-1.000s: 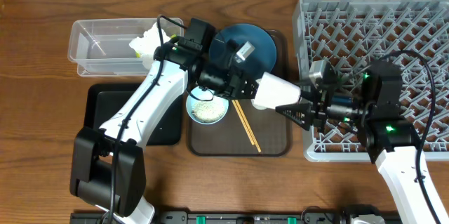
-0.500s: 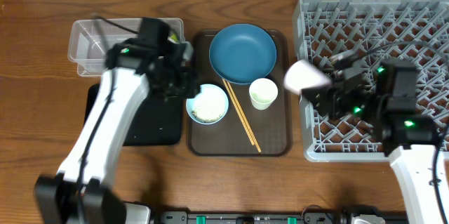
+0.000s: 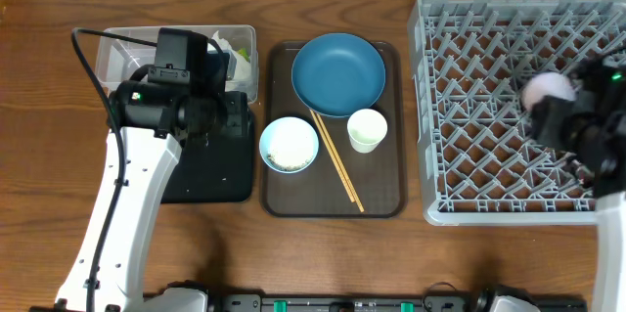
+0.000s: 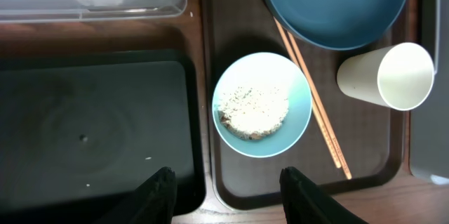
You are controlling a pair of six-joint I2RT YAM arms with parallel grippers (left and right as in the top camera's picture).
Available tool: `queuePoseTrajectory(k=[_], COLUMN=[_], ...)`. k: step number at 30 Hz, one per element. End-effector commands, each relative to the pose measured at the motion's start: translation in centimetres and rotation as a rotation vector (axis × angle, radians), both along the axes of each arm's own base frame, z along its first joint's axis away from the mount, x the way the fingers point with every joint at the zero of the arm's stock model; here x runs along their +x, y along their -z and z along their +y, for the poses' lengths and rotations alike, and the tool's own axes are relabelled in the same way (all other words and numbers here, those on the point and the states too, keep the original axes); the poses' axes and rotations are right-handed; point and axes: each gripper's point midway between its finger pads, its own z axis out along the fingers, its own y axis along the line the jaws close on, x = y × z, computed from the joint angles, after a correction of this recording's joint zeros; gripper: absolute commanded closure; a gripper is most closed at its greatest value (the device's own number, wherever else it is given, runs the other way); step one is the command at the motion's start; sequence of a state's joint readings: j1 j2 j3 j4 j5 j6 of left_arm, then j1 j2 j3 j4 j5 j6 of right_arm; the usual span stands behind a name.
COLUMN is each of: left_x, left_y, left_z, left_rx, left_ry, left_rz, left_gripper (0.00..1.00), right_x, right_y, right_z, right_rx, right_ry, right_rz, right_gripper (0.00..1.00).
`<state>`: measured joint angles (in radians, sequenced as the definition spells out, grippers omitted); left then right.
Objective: Sort waste into correct bins and load items into the dishwasher rack
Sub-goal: 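Place the pink cup into the dish rack with the right gripper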
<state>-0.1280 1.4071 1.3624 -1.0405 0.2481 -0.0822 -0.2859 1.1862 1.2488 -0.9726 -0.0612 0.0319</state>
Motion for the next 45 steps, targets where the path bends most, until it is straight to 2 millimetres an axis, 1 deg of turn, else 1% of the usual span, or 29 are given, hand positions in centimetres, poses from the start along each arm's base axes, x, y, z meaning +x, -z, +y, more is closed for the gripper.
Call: queuePoseTrajectory(k=[1, 4, 7, 10, 13, 17, 19, 24, 28, 31, 33, 36, 37, 38, 39, 41, 43, 45], left_x=[0.0, 0.0, 0.0, 0.0, -0.1, -0.1, -0.1, 0.0, -0.1, -0.1, 0.0, 0.0, 0.0, 0.0, 0.0, 0.0, 0.0, 0.0], left_y=[0.1, 0.1, 0.1, 0.1, 0.1, 0.1, 0.1, 0.1, 0.1, 0.1, 0.1, 0.1, 0.1, 0.1, 0.1, 0.1, 0.1, 0.1], left_z=[0.4, 0.4, 0.4, 0.4, 0.4, 0.4, 0.4, 0.4, 0.4, 0.4, 0.4, 0.4, 0.4, 0.4, 0.4, 0.4, 0.4, 0.4], left_rx=[0.015, 0.014, 0.015, 0.015, 0.014, 0.015, 0.015, 0.015, 0.015, 0.015, 0.015, 0.015, 0.015, 0.015, 0.015, 0.015, 0.015, 0.015], left_ry=[-0.014, -0.014, -0.015, -0.015, -0.015, -0.014, -0.014, -0.014, -0.014, -0.014, -0.014, -0.014, -0.014, -0.014, -0.014, -0.014, -0.014, -0.014], left_rz=[0.002, 0.002, 0.003, 0.003, 0.003, 0.003, 0.003, 0.002, 0.003, 0.003, 0.002, 0.002, 0.002, 0.002, 0.002, 0.002, 0.002, 0.002], left_gripper=[0.49, 0.49, 0.48, 0.48, 0.48, 0.48, 0.48, 0.48, 0.48, 0.48, 0.48, 0.48, 0.48, 0.48, 0.48, 0.48, 0.48, 0.48], right_x=[-0.2, -0.2, 0.2, 0.6, 0.4, -0.7, -1.2, -2.7, -3.0, -3.0, -2.9, -2.7, -2.6, -2.6, -2.6, -2.6, -2.6, -2.5], right_y=[-0.2, -0.1, -0.2, 0.3, 1.4, 3.4, 4.5, 7.3, 9.2, 10.2, 10.6, 11.1, 11.2, 11.2, 11.3, 11.3, 11.3, 11.3], right_z=[-4.2, -6.9, -9.7, -11.8, -13.9, -17.0, -18.1, -19.8, -20.3, -20.4, -20.5, -20.7, -20.7, -20.7, -20.7, -20.7, -20.6, -20.5], right_rx=[-0.005, 0.027, 0.053, 0.077, 0.098, 0.106, 0.126, 0.184, 0.211, 0.224, 0.227, 0.229, 0.232, 0.232, 0.233, 0.233, 0.235, 0.244], right_ry=[0.155, 0.239, 0.307, 0.369, 0.428, 0.531, 0.568, 0.64, 0.652, 0.653, 0.652, 0.652, 0.651, 0.651, 0.651, 0.65, 0.65, 0.645], right_rz=[0.062, 0.125, 0.171, 0.196, 0.22, 0.264, 0.284, 0.359, 0.407, 0.43, 0.437, 0.44, 0.44, 0.441, 0.442, 0.443, 0.443, 0.439], right_gripper=[0.99, 0.99, 0.99, 0.99, 0.99, 0.97, 0.97, 0.99, 0.98, 0.97, 0.92, 0.89, 0.85, 0.78, 0.65, 0.51, 0.41, 0.34])
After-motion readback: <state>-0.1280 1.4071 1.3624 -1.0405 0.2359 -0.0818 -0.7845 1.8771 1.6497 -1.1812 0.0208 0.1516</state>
